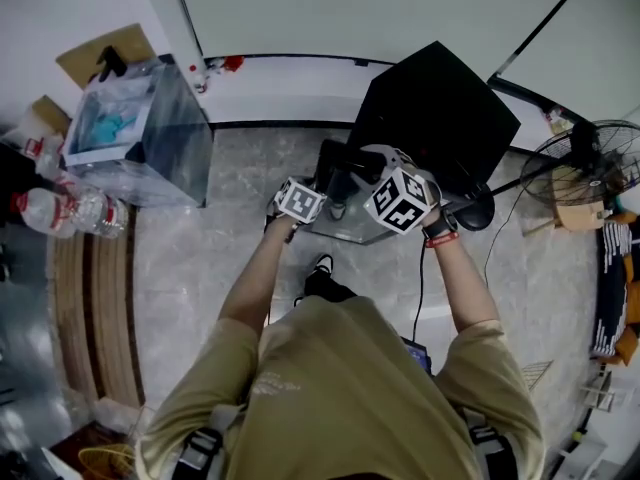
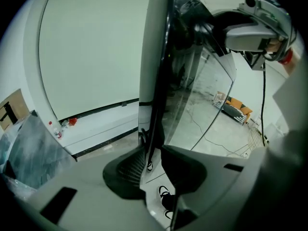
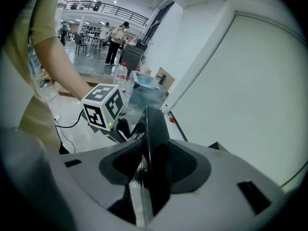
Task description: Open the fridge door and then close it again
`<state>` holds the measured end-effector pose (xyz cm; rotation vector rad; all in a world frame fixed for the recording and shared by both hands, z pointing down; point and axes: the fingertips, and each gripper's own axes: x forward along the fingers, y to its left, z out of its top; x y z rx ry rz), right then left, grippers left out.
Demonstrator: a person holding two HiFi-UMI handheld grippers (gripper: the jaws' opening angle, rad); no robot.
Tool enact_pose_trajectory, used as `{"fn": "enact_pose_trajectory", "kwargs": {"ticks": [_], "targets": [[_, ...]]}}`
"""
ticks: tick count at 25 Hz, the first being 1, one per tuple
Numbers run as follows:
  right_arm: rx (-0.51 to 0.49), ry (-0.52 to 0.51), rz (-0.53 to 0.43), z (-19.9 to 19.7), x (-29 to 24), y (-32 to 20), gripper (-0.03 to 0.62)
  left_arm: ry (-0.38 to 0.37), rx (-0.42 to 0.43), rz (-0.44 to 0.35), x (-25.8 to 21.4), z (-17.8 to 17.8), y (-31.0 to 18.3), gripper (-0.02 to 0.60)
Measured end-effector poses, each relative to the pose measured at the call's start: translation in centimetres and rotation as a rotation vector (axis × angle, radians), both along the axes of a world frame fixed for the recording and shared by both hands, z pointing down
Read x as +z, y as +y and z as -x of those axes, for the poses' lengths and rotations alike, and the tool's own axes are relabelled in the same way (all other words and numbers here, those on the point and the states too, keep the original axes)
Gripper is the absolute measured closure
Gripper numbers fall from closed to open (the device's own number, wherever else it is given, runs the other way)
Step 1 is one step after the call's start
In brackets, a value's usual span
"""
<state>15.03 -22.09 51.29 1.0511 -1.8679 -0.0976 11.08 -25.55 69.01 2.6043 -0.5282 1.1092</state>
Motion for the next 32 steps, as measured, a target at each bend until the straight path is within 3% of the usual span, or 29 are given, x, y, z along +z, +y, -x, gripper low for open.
{"fn": "enact_pose_trajectory", "kwargs": {"ticks": [7, 13, 17, 21, 32], "targets": [[0.044, -0.031, -0.007, -1.9, -0.1, -2.0, 0.410, 0.002, 0.013, -0.008, -0.1, -2.1, -2.6, 0.480], [0.089, -0.049, -0.034, -3.7, -0.1, -3.8, 0.411, 0.012, -0.001, 0.044, 0.3, -3.9, -4.6, 0.482], [0.102, -0.063, -0.022, -4.5, -0.1, -4.5, 0.413, -0.039, 0.009, 0.084, 0.8, -4.2, -5.8, 0.482], [0.123, -0.071, -0.027, -5.4, -0.1, -5.2, 0.414, -0.007, 0.028, 0.129, 1.2, -5.8, -6.1, 0.482], [0.172, -0.066, -0.037, -7.2, -0.2, -6.8, 0.418, -0.001, 0.010, 0.133, 1.2, -7.9, -8.1, 0.482]]}}
